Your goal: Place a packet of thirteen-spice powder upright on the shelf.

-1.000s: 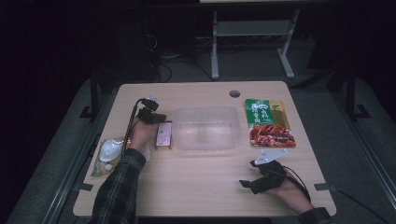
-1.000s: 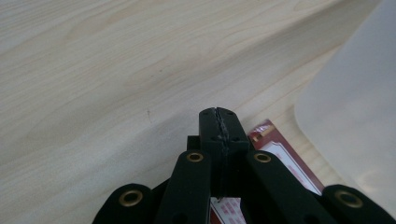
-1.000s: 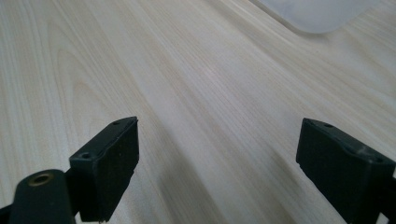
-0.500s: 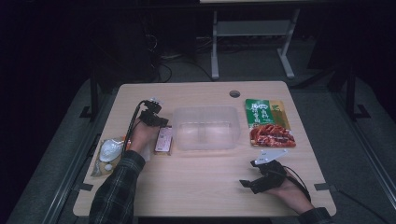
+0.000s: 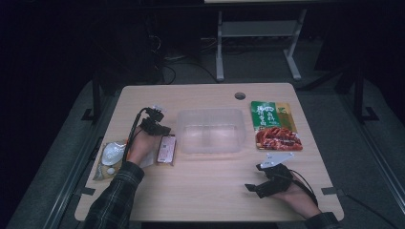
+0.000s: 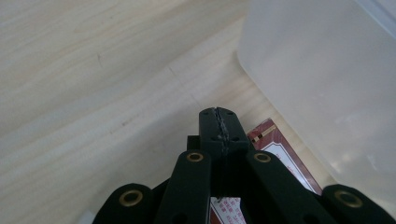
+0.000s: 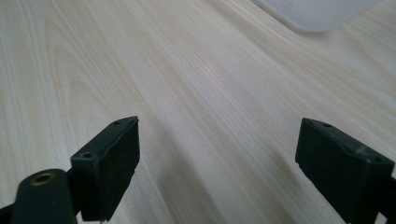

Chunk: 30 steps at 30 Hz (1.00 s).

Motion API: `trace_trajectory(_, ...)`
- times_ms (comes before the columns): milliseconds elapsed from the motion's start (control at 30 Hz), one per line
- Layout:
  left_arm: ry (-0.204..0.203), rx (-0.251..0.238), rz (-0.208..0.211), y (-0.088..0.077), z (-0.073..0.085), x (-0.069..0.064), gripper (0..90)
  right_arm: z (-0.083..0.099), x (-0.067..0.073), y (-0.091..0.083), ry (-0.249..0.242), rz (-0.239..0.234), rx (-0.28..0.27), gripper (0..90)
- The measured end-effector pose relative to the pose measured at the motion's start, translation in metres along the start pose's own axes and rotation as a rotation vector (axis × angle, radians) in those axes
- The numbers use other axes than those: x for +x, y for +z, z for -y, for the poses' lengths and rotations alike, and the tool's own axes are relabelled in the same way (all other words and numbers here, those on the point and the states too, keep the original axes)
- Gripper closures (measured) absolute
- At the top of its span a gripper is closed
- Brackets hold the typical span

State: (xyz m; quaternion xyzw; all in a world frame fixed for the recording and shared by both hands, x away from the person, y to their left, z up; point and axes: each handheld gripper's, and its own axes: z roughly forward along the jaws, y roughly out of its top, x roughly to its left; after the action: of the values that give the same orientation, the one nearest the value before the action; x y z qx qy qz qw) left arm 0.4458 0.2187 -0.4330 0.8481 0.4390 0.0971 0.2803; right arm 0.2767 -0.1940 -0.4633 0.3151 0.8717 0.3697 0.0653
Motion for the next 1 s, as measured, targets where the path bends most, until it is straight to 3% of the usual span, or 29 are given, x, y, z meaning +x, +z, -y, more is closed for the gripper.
trace_trajectory(400, 0.051, 0.018, 0.026, -0.015, 0.022, -0.024, 90.0, 0.000, 0.000, 0.000, -0.001, 0.002, 0.001, 13.4)
trace_trajectory(600, 0.070, -0.014, 0.038, -0.027, 0.032, -0.034, 90.0, 0.000, 0.000, -0.001, -0.001, 0.003, -0.003, 13.5)
trace_trajectory(733, 0.071, -0.048, 0.015, -0.043, 0.035, -0.034, 90.0, 0.000, 0.000, -0.001, 0.001, 0.004, -0.005, 13.5)
trace_trajectory(800, 0.077, -0.052, -0.023, -0.050, 0.042, -0.032, 90.0, 0.000, 0.000, -0.002, -0.001, 0.002, -0.006, 13.5)
trace_trajectory(1000, 0.055, -0.017, -0.047, -0.038, 0.047, -0.017, 90.0, 0.000, -0.001, 0.000, -0.004, 0.004, -0.007, 13.5)
